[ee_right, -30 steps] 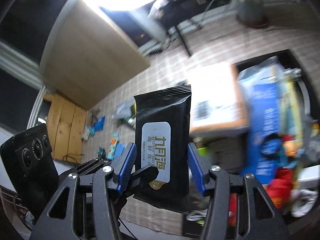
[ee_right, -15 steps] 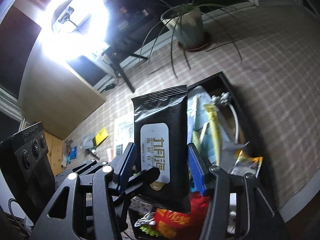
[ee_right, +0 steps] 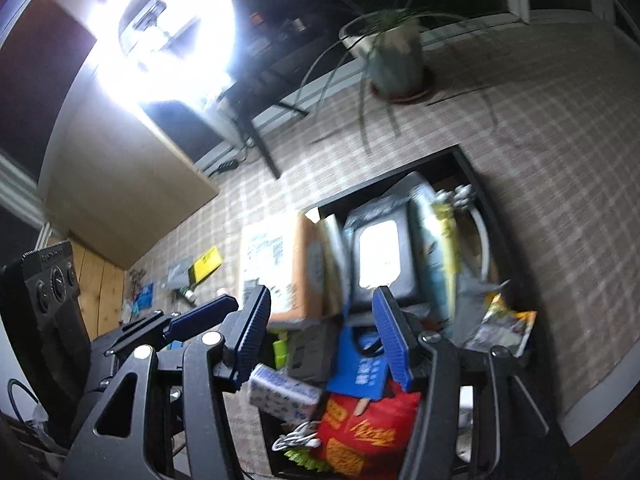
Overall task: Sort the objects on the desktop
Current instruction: 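Carry the black wipes packet into the black box and open both tools, then move both tools back over the white earbud and nail clipper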
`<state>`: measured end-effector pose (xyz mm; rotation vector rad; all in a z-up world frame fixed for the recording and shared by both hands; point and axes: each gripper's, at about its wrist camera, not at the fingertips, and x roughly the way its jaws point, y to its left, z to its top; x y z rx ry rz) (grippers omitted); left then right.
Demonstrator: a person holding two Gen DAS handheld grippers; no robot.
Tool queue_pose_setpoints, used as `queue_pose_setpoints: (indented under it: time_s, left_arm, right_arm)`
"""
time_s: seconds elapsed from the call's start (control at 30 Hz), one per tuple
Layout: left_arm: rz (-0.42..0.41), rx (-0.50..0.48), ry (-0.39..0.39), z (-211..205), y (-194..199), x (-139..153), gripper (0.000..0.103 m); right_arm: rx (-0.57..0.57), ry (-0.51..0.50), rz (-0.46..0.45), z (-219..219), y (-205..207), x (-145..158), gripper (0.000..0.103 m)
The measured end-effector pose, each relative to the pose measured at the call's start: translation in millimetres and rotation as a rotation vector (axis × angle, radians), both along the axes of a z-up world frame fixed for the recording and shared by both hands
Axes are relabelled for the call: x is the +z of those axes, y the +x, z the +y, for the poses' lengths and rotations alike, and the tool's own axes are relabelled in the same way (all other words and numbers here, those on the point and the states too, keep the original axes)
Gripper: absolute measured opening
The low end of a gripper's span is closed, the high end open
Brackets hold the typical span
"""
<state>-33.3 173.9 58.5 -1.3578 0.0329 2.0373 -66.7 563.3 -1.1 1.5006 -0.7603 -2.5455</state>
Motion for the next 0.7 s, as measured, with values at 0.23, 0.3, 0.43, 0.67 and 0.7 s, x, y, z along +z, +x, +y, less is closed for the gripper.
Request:
queue_pose_setpoints:
  time_s: [0.23, 0.3, 0.43, 0.67, 0.7]
  left_arm:
    - [0.004, 0.089, -0.067, -72, 3, -15, 0.038]
    - [-0.009, 0.120, -0.081, -97, 1, -20, 0.038]
    - [-0.034, 0.191, -0.140, -152, -6, -36, 0.038]
    - [-0.122, 0.302, -0.229, -247, -30, -74, 0.038]
    - [-0.137, 0.320, -0.238, -262, -34, -80, 0.038]
  right_arm:
    - [0.113, 0.009, -0.005, -63, 2, -1, 0.053]
    - [0.149, 0.015, -0.006, -84, 2, -2, 0.053]
    - [0.212, 0.022, -0.019, -125, 0, -8, 0.054]
    - [0.296, 0.015, -0.091, -196, -5, -41, 0.057]
    - [0.307, 0.019, -0.102, -208, -6, -47, 0.057]
